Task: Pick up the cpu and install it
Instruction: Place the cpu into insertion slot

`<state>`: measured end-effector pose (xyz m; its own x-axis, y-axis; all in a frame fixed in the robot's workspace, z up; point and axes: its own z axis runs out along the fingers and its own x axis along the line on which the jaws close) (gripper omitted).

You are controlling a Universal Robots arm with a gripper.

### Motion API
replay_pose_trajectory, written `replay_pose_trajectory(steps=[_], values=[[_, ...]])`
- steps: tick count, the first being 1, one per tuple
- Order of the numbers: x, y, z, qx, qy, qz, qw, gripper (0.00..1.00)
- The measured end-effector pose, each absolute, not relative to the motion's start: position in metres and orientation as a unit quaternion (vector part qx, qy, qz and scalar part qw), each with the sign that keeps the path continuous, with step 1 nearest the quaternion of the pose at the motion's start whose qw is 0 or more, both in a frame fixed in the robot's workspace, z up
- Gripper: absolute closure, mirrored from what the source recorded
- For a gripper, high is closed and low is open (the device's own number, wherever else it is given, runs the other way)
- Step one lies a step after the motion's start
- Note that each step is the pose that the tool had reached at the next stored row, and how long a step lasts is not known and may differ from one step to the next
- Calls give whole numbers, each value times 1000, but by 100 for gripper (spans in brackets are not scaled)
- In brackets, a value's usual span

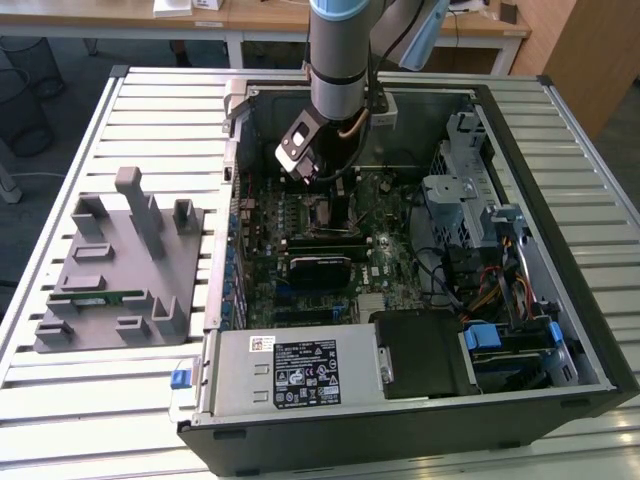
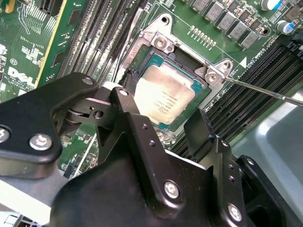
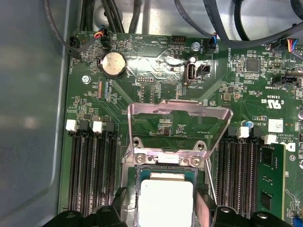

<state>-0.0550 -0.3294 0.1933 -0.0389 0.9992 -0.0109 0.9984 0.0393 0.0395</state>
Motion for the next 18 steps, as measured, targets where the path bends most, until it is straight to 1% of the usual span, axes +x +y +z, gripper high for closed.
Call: replay_pose_trajectory(steps=[14,18], values=[[-55,-324,193,693,721,11,17,33],[-55,-324,193,693,721,8,20,33]])
